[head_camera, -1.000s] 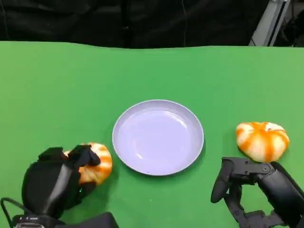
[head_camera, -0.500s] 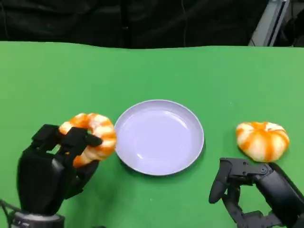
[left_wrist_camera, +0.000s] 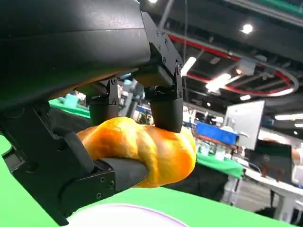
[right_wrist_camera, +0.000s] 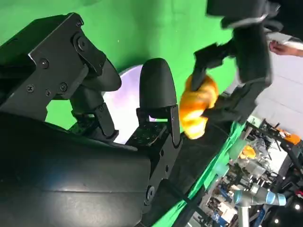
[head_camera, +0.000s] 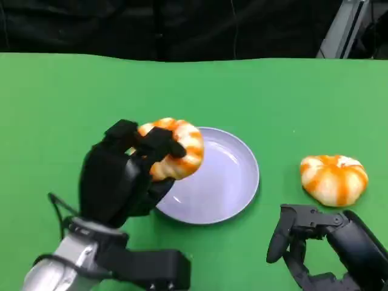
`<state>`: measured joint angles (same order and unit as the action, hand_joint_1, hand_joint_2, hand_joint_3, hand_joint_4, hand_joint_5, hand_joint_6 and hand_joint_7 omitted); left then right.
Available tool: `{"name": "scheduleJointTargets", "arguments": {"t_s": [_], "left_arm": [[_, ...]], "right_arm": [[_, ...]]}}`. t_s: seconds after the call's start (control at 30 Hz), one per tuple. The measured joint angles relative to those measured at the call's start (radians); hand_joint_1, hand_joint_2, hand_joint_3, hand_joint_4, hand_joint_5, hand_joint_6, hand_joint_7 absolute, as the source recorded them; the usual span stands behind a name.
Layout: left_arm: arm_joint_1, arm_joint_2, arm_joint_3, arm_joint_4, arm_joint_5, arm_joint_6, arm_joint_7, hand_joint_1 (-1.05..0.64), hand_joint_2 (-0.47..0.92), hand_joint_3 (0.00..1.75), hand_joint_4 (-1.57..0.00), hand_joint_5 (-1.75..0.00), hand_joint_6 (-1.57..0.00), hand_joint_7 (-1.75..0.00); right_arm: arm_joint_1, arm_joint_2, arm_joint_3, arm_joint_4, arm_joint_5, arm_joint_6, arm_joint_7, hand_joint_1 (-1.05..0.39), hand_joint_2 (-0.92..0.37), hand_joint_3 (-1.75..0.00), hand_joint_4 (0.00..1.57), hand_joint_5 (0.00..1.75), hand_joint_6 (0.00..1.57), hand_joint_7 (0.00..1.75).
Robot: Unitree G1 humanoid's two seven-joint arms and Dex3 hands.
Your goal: Grasp the bread from the table and place it into the plate.
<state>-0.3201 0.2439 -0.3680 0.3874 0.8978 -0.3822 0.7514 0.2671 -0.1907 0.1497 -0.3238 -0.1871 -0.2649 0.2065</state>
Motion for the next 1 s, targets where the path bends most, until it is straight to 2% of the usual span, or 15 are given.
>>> {"name": "scheduleJointTargets", "arguments": {"t_s": [0.1, 0.13, 0.2, 0.23, 0.27, 0.3, 0.33, 0.37, 0.4, 0.43, 0.6, 0.63, 0.87, 0.93, 1.0], "left_arm": [[-0.051, -0.019, -0.02, 0.057, -0.003, 0.0, -0.014, -0.19, 0.4, 1.29, -0.86, -1.75, -0.77, -1.57], [-0.063, -0.022, -0.023, 0.062, -0.01, 0.005, -0.041, -0.19, 0.48, 1.14, -0.82, -1.61, -0.77, -1.35], [-0.072, -0.028, -0.024, 0.047, -0.046, 0.041, -0.146, -0.22, 0.74, 0.57, -0.73, -1.27, -0.79, -0.8], [-0.071, -0.028, -0.024, 0.028, -0.067, 0.069, -0.22, -0.22, 0.78, 0.48, -0.73, -1.24, -0.8, -0.73], [-0.07, -0.029, -0.024, 0.01, -0.086, 0.094, -0.284, -0.26, 0.84, 0.29, -0.51, -0.91, -0.63, -0.44], [-0.069, -0.028, -0.024, -0.009, -0.097, 0.111, -0.337, -0.3, 0.88, 0.19, -0.43, -0.71, -0.56, -0.29], [-0.069, -0.025, -0.025, -0.027, -0.109, 0.123, -0.389, -0.4, 0.9, 0.14, -0.28, -0.54, -0.43, -0.14], [-0.068, -0.018, -0.028, -0.044, -0.114, 0.135, -0.439, -0.47, 0.91, 0.14, -0.2, -0.47, -0.37, -0.08], [-0.068, -0.009, -0.033, -0.061, -0.117, 0.146, -0.487, -0.56, 0.92, 0.15, -0.08, -0.43, -0.29, -0.04], [-0.066, -0.002, -0.036, -0.074, -0.119, 0.158, -0.53, -0.6, 0.92, 0.16, -0.04, -0.4, -0.25, -0.02], [-0.047, 0.007, -0.037, -0.131, -0.153, 0.209, -0.672, -0.79, 0.92, 0.27, 0.0, -0.05, -0.07, -0.01], [-0.043, 0.007, -0.037, -0.142, -0.155, 0.224, -0.7, -0.81, 0.92, 0.29, 0.0, -0.03, -0.06, -0.01], [-0.023, 0.017, -0.036, -0.199, -0.162, 0.299, -0.808, -0.9, 0.92, 0.35, 0.0, 0.0, 0.0, 0.0], [-0.001, 0.029, -0.026, -0.23, -0.178, 0.293, -0.813, -0.85, 0.92, 0.38, -0.02, -0.01, -0.03, -0.01], [0.042, 0.051, 0.005, -0.288, -0.225, 0.266, -0.815, -0.76, 0.92, 0.37, -0.12, -0.07, -0.12, -0.06]], "right_arm": [[0.005, 0.001, 0.002, -0.009, 0.0, 0.008, 0.0, 0.13, -0.33, -1.4, 0.87, 1.67, 0.79, 1.33], [0.008, 0.001, 0.003, -0.011, 0.0, 0.011, 0.0, 0.13, -0.32, -1.4, 0.87, 1.67, 0.79, 1.33], [0.013, 0.001, 0.004, -0.013, 0.0, 0.014, 0.0, 0.13, -0.32, -1.41, 0.87, 1.66, 0.79, 1.33], [0.015, 0.001, 0.004, -0.013, 0.0, 0.014, 0.0, 0.13, -0.32, -1.41, 0.87, 1.66, 0.79, 1.33], [0.015, 0.001, 0.005, -0.014, 0.0, 0.014, 0.0, 0.12, -0.31, -1.4, 0.88, 1.65, 0.79, 1.33], [0.015, 0.001, 0.005, -0.014, 0.0, 0.014, 0.0, 0.12, -0.31, -1.4, 0.87, 1.65, 0.79, 1.33], [0.015, 0.001, 0.005, -0.013, 0.001, 0.012, 0.0, 0.12, -0.32, -1.4, 0.88, 1.65, 0.79, 1.33], [0.015, 0.0, 0.004, -0.013, 0.001, 0.01, 0.0, 0.12, -0.32, -1.4, 0.88, 1.66, 0.79, 1.33], [0.016, 0.0, 0.004, -0.013, 0.003, 0.01, 0.0, 0.12, -0.33, -1.4, 0.88, 1.66, 0.79, 1.34], [0.017, 0.001, 0.004, -0.013, 0.006, 0.01, 0.0, 0.12, -0.33, -1.4, 0.88, 1.66, 0.79, 1.34], [0.029, 0.001, 0.006, -0.022, 0.006, 0.012, 0.001, 0.14, -0.32, -1.4, 0.87, 1.66, 0.79, 1.35], [0.033, 0.001, 0.009, -0.031, 0.003, 0.015, 0.001, 0.13, -0.32, -1.4, 0.86, 1.66, 0.79, 1.34], [0.038, 0.001, 0.025, -0.052, -0.019, 0.018, 0.0, 0.12, -0.31, -1.39, 0.85, 1.64, 0.8, 1.32], [0.038, 0.001, 0.025, -0.053, -0.018, 0.018, 0.0, 0.12, -0.3, -1.39, 0.85, 1.64, 0.81, 1.33], [0.04, 0.001, 0.026, -0.058, -0.018, 0.019, 0.0, 0.13, -0.3, -1.4, 0.86, 1.64, 0.81, 1.33]]}}
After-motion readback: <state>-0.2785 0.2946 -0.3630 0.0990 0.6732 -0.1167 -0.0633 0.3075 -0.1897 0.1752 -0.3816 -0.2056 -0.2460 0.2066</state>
